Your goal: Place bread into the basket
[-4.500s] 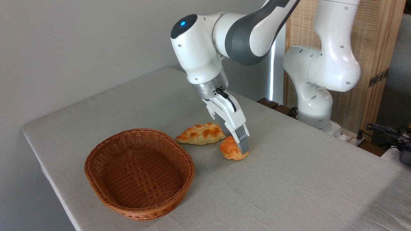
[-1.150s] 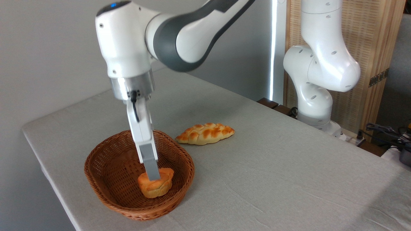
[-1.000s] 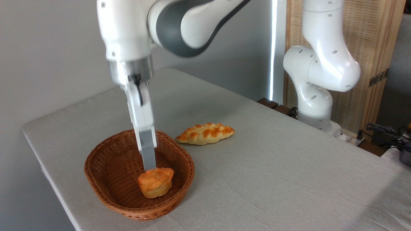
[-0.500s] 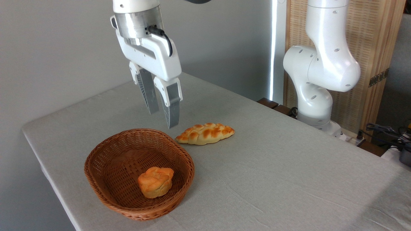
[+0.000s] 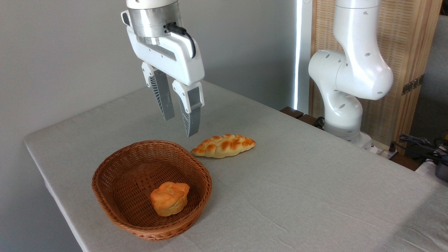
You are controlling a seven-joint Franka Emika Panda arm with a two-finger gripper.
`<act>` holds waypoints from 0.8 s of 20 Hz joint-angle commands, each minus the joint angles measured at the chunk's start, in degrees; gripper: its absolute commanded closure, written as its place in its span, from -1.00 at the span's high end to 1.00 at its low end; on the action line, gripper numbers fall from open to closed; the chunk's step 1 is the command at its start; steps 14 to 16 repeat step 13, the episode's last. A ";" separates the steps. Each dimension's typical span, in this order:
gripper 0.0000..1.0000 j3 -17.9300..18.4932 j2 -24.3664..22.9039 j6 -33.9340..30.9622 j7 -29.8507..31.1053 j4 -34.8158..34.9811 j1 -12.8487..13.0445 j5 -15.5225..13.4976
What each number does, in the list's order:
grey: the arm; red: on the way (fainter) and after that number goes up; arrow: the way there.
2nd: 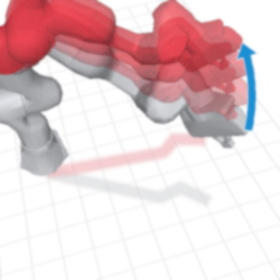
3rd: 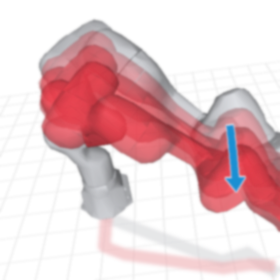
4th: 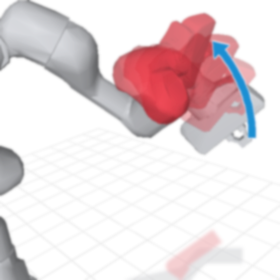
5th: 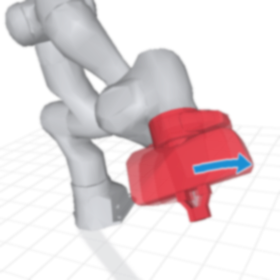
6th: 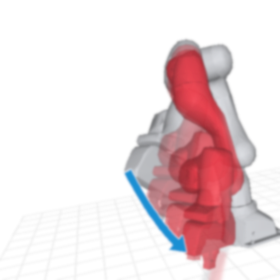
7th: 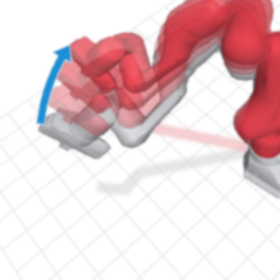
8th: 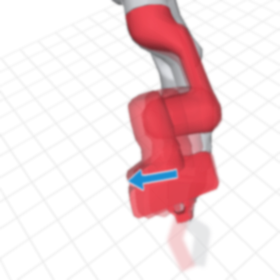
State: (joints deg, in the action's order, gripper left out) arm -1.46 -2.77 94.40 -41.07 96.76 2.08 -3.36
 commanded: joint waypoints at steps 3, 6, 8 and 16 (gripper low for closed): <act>1.00 2.16 -1.19 -1.41 -1.47 -0.87 0.03 -0.77; 1.00 2.16 -1.19 -1.41 -1.30 -0.96 0.03 -0.77; 1.00 2.16 -1.19 -1.41 -1.39 -0.96 0.03 -0.77; 1.00 2.16 -1.19 -1.41 -1.30 -0.96 0.03 -0.77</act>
